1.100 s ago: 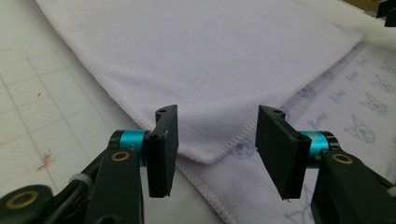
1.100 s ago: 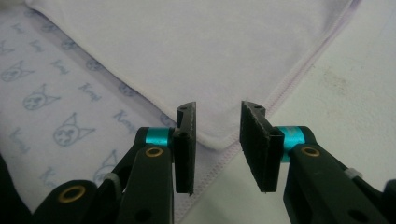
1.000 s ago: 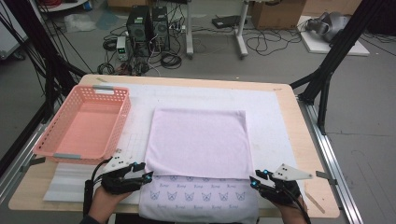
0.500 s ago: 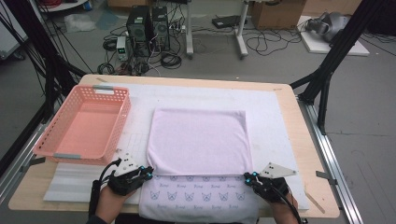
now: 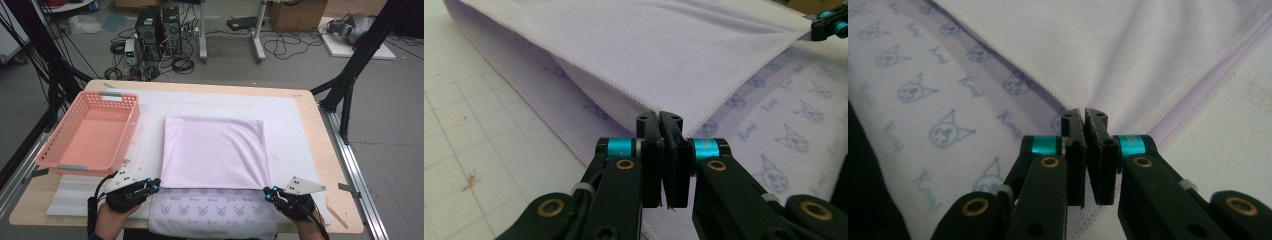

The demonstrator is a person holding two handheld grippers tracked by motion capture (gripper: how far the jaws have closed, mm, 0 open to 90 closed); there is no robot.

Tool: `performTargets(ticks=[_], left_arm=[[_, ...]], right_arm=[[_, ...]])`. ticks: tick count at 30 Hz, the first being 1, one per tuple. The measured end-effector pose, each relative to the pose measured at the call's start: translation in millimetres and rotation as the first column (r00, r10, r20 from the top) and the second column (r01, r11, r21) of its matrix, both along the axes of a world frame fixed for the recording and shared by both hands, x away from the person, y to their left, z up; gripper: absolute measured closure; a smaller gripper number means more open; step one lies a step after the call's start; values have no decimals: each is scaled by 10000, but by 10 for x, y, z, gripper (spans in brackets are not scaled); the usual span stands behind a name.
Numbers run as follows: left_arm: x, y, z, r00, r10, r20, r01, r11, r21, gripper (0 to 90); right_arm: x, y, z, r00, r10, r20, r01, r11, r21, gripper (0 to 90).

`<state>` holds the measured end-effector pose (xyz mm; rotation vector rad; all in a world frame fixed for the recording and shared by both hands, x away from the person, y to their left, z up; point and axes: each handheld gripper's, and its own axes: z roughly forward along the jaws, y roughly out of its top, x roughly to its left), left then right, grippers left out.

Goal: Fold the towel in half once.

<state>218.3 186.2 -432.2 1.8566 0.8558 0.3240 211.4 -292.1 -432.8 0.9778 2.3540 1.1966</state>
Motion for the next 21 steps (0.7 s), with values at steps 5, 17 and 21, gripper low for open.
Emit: performTargets(ticks=[5,17,21], left_arm=[[-143,47,64,9997,-246,35,246,9997,-86,872],[-469,185,132,9981,-606,66,606,9982,21,895],[-530,240,125,9986,-520,86,519,9986,88,895]], right_arm=[[-106,4,50,9996,266,-55,-266,9996,90,867],[-532,-81,189,9971,767,-23,-767,9970,107,867],[-619,-116,180,9966,815,-78,-814,9966,128,867]])
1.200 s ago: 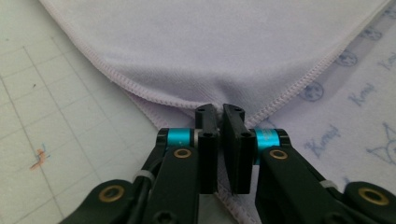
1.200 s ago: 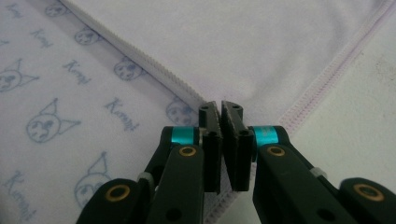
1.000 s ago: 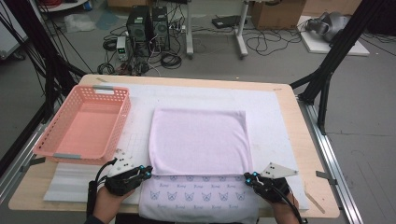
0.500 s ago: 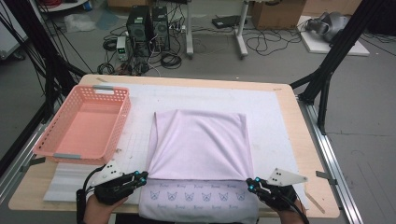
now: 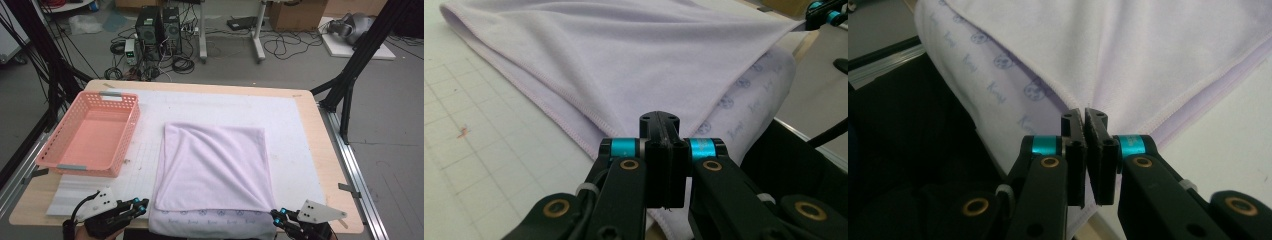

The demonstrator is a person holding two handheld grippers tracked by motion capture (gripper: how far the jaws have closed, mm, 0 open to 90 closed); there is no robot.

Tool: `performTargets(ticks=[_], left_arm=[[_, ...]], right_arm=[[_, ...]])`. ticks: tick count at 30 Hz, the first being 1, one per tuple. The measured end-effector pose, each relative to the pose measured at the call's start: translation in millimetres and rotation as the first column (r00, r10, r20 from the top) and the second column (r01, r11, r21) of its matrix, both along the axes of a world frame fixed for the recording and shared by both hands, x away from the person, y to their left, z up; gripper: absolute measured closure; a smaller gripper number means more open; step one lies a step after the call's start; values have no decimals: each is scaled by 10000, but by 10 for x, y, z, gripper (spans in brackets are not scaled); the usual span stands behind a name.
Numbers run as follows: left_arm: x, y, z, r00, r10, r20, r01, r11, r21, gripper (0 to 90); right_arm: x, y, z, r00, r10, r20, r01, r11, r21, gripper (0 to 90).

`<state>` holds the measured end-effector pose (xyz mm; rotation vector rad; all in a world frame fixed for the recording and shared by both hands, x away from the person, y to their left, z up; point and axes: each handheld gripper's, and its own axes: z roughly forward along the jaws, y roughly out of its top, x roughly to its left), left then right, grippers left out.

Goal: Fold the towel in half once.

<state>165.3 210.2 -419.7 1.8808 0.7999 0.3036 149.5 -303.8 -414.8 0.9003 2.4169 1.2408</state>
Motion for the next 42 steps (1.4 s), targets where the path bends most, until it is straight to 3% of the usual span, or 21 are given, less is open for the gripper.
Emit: performTargets(ticks=[4,8,9,12,13,14,17,23,26,33,37,38,39,40,42], left_arm=[[94,-23,-53,9988,296,-400,-298,9995,-48,864],[252,-160,-157,9946,572,-868,-569,9984,63,649],[293,-205,-191,9919,611,-1115,-599,9981,138,614],[393,-332,-280,9894,681,-1281,-594,9958,703,546],[430,-371,-319,9879,695,-1383,-569,9940,930,544],[434,-391,-331,9908,732,-1135,-616,9929,1020,565],[415,-398,-310,9931,720,-923,-590,9889,1367,836],[269,-304,-169,9944,422,-964,-353,9968,713,855],[151,-241,-84,9954,256,-925,-219,9990,400,855],[-151,-118,6,9955,-198,-924,224,9994,271,854],[-175,-107,-55,9909,-453,-1270,498,9982,326,839],[-142,-115,-79,9910,-219,-1323,266,9991,343,793],[-95,-116,-91,9898,116,-1423,-74,9995,301,679],[-53,-114,-92,9883,318,-1489,-291,9994,198,584],[98,-99,-74,9889,658,-1330,-674,9977,-75,532]], right_arm=[[12,-1,-102,9997,-129,-210,126,9998,-137,867],[39,4,-146,9996,-145,-257,139,9996,-228,866],[44,-3,-146,9996,-170,-230,165,9997,-202,866],[58,-12,-154,9995,-231,-224,229,9997,-85,866],[60,-9,-159,9994,-253,-234,251,9996,-102,866],[64,-3,-168,9993,-256,-280,253,9996,-113,866],[72,-1,-190,9993,-232,-298,228,9997,-130,866],[31,6,-169,9993,-89,-361,85,9999,-110,868],[-17,-4,-112,9998,1,-182,-3,9999,-100,868],[-245,-6,53,9990,440,-69,-440,9990,-5,869],[-332,11,27,9958,814,-414,-824,9963,-231,863],[-322,13,5,9955,787,-520,-803,9963,-291,825],[-296,12,-12,9966,635,-522,-650,9975,-272,698],[-264,4,-18,9980,287,-556,-294,9995,-122,632],[-179,-28,-10,9991,-36,-425,48,9995,302,584]])
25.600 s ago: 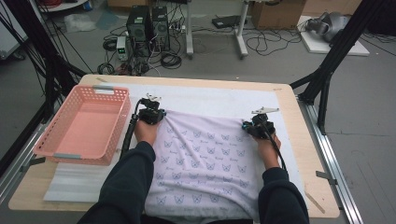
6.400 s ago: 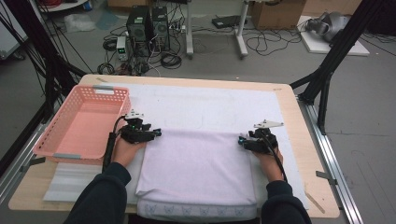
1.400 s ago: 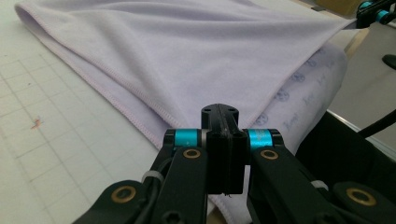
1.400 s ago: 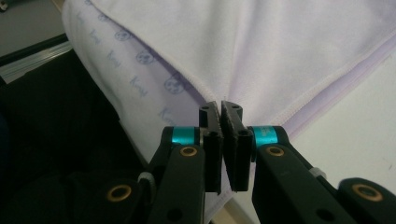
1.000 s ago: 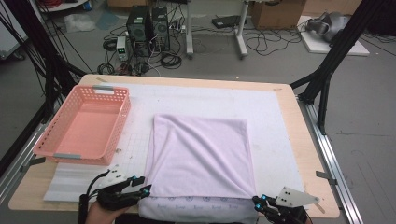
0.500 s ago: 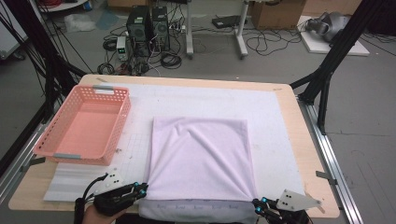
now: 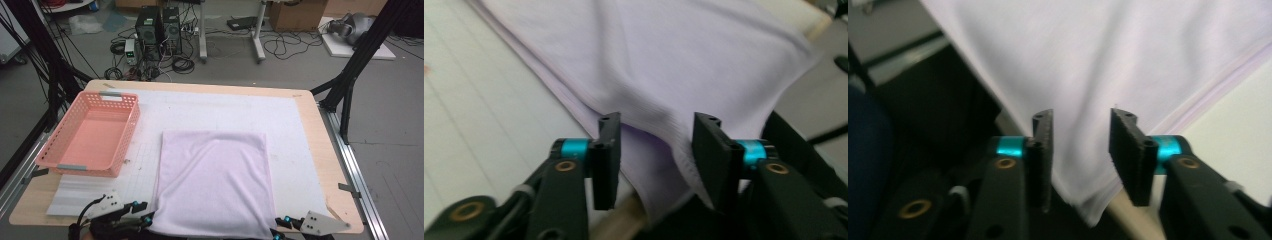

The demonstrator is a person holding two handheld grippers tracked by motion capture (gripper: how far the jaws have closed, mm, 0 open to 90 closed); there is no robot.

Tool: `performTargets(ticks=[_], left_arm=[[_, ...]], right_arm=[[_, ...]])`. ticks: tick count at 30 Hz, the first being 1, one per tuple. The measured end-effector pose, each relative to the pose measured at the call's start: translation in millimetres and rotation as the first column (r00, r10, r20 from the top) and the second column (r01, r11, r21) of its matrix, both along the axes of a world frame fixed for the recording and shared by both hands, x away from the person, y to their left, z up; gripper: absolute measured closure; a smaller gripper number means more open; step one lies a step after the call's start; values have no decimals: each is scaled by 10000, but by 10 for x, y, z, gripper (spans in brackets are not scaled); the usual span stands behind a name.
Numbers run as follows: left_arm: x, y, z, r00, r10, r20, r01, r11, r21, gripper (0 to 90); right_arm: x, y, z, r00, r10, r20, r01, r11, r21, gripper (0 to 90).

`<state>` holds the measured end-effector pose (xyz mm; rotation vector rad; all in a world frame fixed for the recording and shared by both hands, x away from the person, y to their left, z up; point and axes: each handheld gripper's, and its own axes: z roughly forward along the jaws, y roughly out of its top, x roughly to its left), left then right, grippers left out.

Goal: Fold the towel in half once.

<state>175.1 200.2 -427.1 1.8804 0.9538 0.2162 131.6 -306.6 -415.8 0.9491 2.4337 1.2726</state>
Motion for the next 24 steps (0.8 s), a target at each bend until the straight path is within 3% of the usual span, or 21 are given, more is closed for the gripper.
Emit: performTargets(ticks=[2,5,7,8,12,15,17,20,21,24], left_arm=[[182,0,20,9997,206,117,-205,9997,-113,520],[443,8,105,9994,346,-12,-345,9951,-928,495],[553,4,195,9988,348,338,-308,9932,-1127,485],[615,-15,226,9982,337,499,-289,9952,-932,484],[943,-65,246,9950,890,446,-869,9952,-458,486],[1235,-100,184,9896,1437,41,-1434,9885,-487,498],[1427,-157,114,9881,1533,-90,-1535,9879,-214,505],[1655,-235,2,9805,1950,-227,-1943,9804,324,510],[1741,-255,-46,9749,2202,-330,-2182,9744,545,505],[1866,-280,-156,9646,2585,-523,-2552,9649,623,475]], right_arm=[[117,-28,13,9989,-451,144,449,9988,189,557],[358,-66,0,9927,-1144,388,1131,9930,338,548],[510,-80,-12,9870,-1534,484,1518,9878,344,543],[582,-82,-17,9852,-1646,476,1629,9859,393,541],[849,-66,-20,9798,-1909,595,1894,9814,300,534],[1008,-35,-21,9789,-1938,649,1920,9808,328,533],[1111,-37,-41,9815,-1812,624,1798,9833,279,531],[1248,-65,-87,9845,-1690,473,1680,9855,243,531],[1284,-76,-101,9850,-1653,498,1643,9861,235,531],[1401,-121,-131,9870,-1565,360,1558,9876,212,532]])
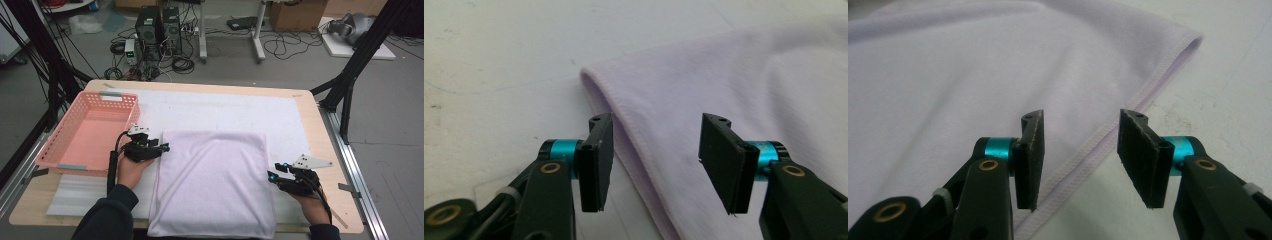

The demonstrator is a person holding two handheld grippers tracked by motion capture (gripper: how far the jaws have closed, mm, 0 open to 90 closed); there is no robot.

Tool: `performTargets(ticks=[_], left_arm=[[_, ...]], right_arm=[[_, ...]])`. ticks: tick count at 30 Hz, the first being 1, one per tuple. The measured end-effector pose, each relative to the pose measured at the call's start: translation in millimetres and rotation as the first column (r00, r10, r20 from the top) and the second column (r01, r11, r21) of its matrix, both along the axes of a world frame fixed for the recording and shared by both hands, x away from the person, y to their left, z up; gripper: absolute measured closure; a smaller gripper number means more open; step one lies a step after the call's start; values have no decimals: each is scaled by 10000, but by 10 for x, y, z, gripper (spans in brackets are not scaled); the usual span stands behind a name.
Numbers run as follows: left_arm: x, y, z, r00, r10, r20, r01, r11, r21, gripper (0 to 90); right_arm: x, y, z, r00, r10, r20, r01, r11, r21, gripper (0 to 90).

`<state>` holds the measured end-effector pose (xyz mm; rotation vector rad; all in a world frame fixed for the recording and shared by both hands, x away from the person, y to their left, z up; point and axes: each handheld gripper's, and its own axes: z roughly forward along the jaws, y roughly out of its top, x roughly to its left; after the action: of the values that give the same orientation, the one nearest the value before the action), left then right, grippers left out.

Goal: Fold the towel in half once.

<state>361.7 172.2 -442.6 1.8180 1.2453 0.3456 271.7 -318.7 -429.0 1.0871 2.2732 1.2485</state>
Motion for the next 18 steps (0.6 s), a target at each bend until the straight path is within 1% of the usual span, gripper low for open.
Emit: performTargets(ticks=[1,2,3,4,5,7,8,9,10,11,12,13,14,15,16,17,18], left_arm=[[24,-19,-34,10000,-12,-62,13,9998,174,491],[34,-33,-58,9999,-121,19,120,9984,556,556],[29,-53,-74,9991,-311,304,282,9955,899,679],[24,-59,-70,9970,-437,635,361,9927,1153,791],[24,-61,-56,9959,-345,836,242,9922,1222,837],[40,-44,-23,9956,16,934,-147,9902,1392,855],[48,-24,-19,9945,101,1040,-265,9872,1575,870],[55,-4,-20,9944,265,1026,-428,9862,1598,867],[54,16,-17,9942,530,940,-672,9856,1552,837],[57,30,-14,9942,626,872,-744,9874,1394,774],[60,35,-13,9941,657,859,-762,9891,1261,686],[64,39,-14,9946,463,924,-565,9923,1105,629],[74,37,-18,9936,322,1083,-440,9931,1088,606],[88,30,-21,9925,286,1188,-398,9949,929,562],[123,23,-17,9937,255,1094,-349,9958,851,533],[162,13,-13,9936,318,1086,-398,9965,730,509],[207,1,-4,9939,398,1028,-456,9975,540,485]], right_arm=[[25,-13,-5,10000,0,-46,0,10000,-23,531],[50,-30,-9,10000,5,-20,-5,10000,-23,532],[58,-40,-11,10000,-31,-43,31,10000,60,532],[66,-55,-12,10000,-23,-29,24,10000,72,532],[68,-66,-15,10000,-49,14,49,10000,53,532],[57,-85,-17,9999,-132,-31,132,9999,17,532],[52,-95,-19,9998,-173,-50,173,9999,-4,534],[48,-104,-21,9997,-248,-27,248,9997,-11,534],[43,-111,-21,9994,-337,-31,337,9994,-33,533],[39,-116,-16,9992,-397,-39,397,9992,-94,533],[39,-116,-13,9989,-466,-21,466,9989,-33,531],[45,-119,-10,9989,-468,42,468,9989,-62,529],[63,-113,-1,9987,-505,32,506,9987,-96,523],[92,-104,5,9986,-534,59,535,9985,-110,520],[134,-90,14,9982,-592,83,593,9982,-121,510],[187,-69,27,9975,-695,102,696,9975,-94,501],[252,-50,41,9968,-778,157,780,9969,-76,494]])
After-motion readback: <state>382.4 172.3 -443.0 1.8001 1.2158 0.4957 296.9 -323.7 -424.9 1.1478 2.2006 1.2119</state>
